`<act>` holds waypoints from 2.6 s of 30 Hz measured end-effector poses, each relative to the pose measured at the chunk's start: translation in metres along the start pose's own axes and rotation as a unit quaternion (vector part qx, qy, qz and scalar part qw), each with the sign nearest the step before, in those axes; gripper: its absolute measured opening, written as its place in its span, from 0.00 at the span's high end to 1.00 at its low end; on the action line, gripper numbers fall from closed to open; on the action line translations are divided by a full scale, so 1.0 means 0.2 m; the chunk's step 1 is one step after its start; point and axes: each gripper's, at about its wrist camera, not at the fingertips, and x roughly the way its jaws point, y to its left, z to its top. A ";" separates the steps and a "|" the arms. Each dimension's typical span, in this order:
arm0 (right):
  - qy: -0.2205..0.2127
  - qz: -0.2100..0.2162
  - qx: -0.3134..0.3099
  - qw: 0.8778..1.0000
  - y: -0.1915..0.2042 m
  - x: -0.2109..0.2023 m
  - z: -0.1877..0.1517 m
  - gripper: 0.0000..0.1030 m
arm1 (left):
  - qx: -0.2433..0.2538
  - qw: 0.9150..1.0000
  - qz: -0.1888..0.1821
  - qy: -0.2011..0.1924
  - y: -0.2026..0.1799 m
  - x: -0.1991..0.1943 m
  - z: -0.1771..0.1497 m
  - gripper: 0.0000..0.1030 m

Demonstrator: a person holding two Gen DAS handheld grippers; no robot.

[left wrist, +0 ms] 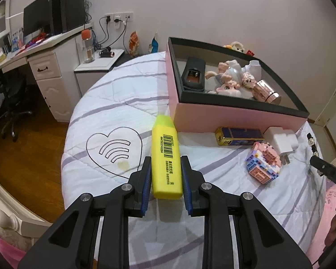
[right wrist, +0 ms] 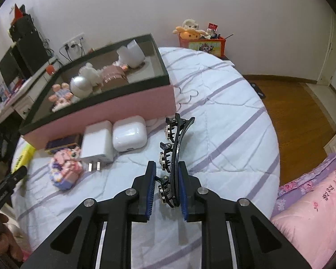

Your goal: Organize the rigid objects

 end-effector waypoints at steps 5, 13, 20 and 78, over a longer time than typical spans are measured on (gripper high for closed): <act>-0.021 0.026 -0.004 0.999 0.03 -0.11 0.05 0.82 | 0.004 1.000 -0.010 -0.015 -0.01 -0.10 0.04 0.77; -0.040 0.053 -0.023 0.998 0.11 -0.19 0.11 0.82 | 0.013 1.000 -0.012 -0.013 -0.03 -0.10 0.08 1.00; -0.025 0.055 -0.027 0.998 0.12 -0.15 0.08 0.82 | 0.023 0.999 -0.034 -0.002 -0.04 -0.01 0.07 0.75; 0.004 0.054 -0.034 0.998 0.11 -0.05 0.06 0.82 | 0.276 0.939 -0.196 0.061 -0.45 0.14 -0.02 0.71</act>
